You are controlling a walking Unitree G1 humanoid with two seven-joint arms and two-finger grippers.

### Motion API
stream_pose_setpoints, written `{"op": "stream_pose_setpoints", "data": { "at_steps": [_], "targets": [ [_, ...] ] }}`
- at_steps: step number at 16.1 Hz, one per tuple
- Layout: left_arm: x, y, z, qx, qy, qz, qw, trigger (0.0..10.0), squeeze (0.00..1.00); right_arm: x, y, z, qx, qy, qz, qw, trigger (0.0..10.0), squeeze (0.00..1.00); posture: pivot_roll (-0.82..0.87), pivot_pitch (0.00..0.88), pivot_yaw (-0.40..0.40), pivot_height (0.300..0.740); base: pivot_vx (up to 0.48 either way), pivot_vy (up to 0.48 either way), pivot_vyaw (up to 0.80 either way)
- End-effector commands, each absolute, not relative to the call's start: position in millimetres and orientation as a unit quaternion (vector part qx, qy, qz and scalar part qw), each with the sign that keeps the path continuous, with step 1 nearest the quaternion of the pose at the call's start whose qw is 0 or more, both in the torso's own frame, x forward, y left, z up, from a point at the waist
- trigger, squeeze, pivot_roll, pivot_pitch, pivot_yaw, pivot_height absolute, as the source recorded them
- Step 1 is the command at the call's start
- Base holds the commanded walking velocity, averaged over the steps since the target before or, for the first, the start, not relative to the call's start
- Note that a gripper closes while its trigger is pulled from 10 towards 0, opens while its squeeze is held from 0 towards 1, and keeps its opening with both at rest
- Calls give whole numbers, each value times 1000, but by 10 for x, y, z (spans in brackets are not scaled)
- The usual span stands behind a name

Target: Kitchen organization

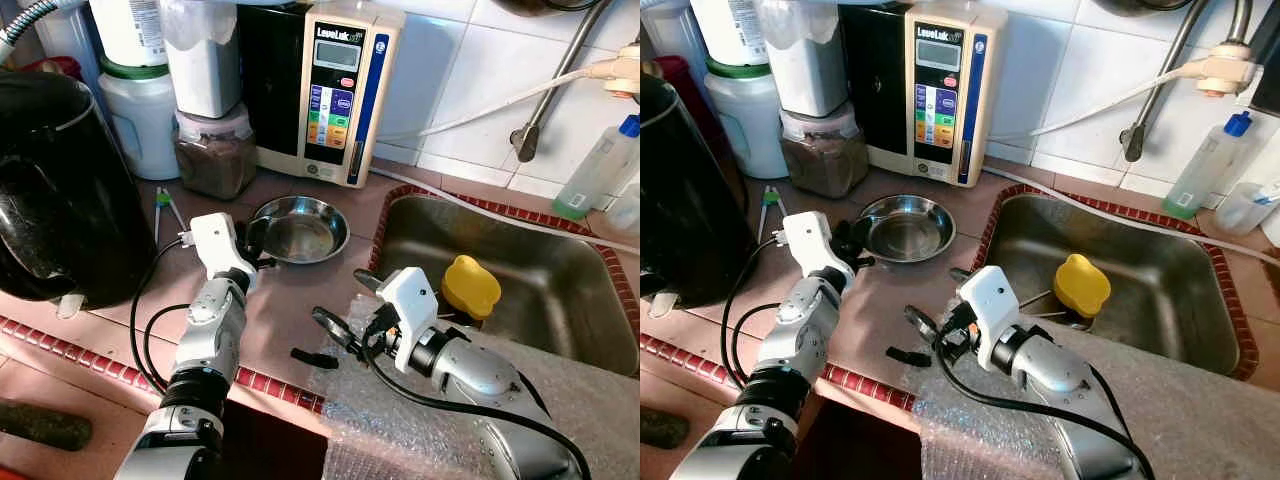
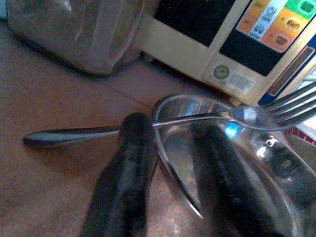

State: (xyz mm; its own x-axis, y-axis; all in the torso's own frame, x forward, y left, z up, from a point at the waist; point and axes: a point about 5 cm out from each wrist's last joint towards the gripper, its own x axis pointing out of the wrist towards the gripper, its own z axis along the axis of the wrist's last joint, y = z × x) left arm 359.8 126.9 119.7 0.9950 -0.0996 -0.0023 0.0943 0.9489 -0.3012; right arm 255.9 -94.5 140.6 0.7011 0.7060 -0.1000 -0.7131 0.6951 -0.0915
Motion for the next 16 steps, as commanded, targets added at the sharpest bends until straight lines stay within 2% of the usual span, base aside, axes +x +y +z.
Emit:
{"op": "stream_pose_setpoints", "data": {
  "at_steps": [1, 4, 5, 12, 14, 15, 16],
  "targets": [
    [3626, 1187, 1315, -125, -19, -75, 989, 0, 0, 2598, -1005, 1447, -71, 21, 373, 925, 10000, 0, 48, 0, -56, 740, 0, 0, 0],
    [3607, 1150, 1414, -66, -62, -99, 991, 0, 0, 2604, -1011, 1447, -72, 21, 371, 926, 10000, 0, 49, 0, -58, 740, 0, 0, 0],
    [3582, 1108, 1478, -25, -94, -124, 987, 0, 0, 2606, -1012, 1448, -72, 21, 371, 926, 10000, 0, 49, 0, -58, 740, 0, 0, 0],
    [3572, 1087, 1531, -3, -119, -136, 983, 0, 0, 2635, -1028, 1458, -75, 17, 363, 929, 10000, 0, 52, 0, -57, 740, 0, 0, 0],
    [3562, 1095, 1550, 30, -129, -149, 980, 0, 0, 2639, -1036, 1455, -75, 16, 361, 929, 10000, 0, 52, 0, -57, 740, 0, 0, 0],
    [3577, 1156, 1551, 33, -126, -129, 983, 10000, 0, 2645, -1036, 1445, -75, 17, 360, 930, 10000, 0, 59, 0, -61, 740, 0, 0, 0],
    [3606, 1217, 1532, 12, -109, -108, 988, 10000, 369, 2650, -1033, 1436, -76, 18, 360, 930, 10000, 0, 61, 0, -61, 740, 0, 0, 0]
  ]
}}
